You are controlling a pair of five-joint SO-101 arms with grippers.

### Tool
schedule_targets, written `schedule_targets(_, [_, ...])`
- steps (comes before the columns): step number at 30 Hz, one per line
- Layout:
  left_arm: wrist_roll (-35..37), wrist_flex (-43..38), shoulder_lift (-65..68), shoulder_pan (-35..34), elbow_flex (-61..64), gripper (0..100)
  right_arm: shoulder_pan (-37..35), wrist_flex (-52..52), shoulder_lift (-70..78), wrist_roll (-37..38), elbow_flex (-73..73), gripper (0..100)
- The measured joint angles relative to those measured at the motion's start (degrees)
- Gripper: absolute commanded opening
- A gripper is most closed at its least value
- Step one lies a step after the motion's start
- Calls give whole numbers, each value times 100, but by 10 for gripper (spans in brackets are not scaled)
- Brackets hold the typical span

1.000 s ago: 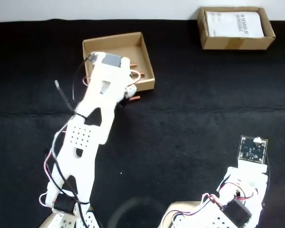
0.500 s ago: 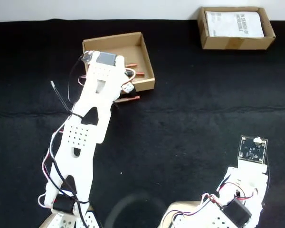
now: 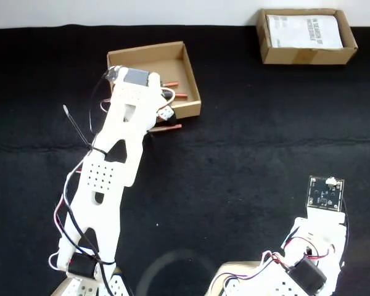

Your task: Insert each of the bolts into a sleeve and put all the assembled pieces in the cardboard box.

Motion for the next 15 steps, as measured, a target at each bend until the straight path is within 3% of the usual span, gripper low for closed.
schedule_targets(2, [9, 0, 9, 18, -9, 8, 0, 0, 0, 0, 0, 7])
schedule_targets(9, [35, 114, 88, -35, 44, 105, 0, 0, 0, 0, 0, 7])
schedule_targets(15, [-132, 299, 44, -70, 105, 123, 0, 0, 0, 0, 0, 7])
